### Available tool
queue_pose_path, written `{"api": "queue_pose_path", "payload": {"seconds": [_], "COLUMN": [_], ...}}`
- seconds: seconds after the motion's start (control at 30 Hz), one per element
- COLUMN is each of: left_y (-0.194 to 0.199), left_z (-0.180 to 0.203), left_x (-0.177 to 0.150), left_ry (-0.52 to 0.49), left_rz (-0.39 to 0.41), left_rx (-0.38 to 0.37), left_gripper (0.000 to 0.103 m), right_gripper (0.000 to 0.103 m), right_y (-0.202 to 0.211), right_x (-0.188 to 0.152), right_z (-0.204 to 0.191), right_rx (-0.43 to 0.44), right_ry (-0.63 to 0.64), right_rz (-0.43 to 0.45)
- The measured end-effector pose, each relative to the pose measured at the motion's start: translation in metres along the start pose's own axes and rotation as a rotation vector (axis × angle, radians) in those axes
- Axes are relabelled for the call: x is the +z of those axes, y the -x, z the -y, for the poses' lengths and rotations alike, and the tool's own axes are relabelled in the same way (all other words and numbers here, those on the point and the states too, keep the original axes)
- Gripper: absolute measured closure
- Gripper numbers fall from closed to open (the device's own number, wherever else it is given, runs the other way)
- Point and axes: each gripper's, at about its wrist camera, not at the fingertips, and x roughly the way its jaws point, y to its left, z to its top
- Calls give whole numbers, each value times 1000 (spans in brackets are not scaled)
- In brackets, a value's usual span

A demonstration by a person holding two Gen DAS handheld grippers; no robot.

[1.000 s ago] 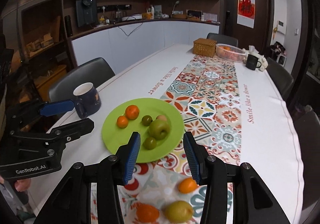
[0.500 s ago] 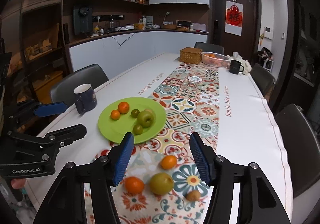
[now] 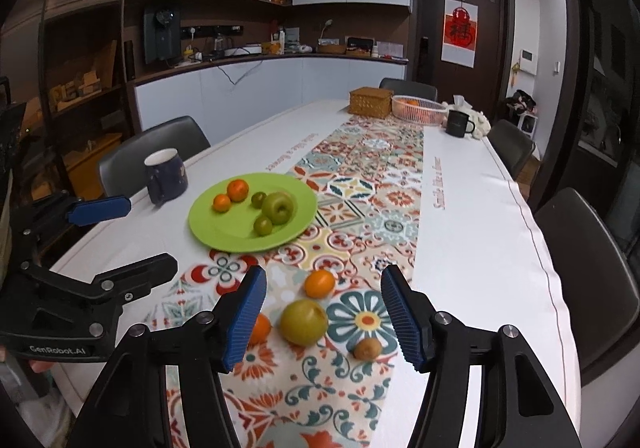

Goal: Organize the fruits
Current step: 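Withdraw both open grippers from the plate back toward the remaining fruit, then grasp a large orange with the left gripper while the right gripper grasps the brown kiwi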

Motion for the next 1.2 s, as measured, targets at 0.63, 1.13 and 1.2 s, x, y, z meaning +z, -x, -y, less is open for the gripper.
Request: {"api": "queue_pose_path", "payload": {"seconds": [0.63, 1.13, 1.2], "left_y": [-46, -99, -103], "left_z": [16, 23, 23], "left_x": [-37, -45, -43], "left_ry": [-30, -42, -36], "left_rz": [-128, -239, -243], "left_rx": [-35, -92, -100], "left_gripper": [18, 19, 24], "right_gripper": [43, 43, 43], "right_y": [-24, -78, -83], "right_x": [-40, -71, -72], "right_z": [12, 36, 38], "right_rx": [-58, -53, -49], "right_ry": [12, -88, -102], "right_rz": [-96, -228, -239]}}
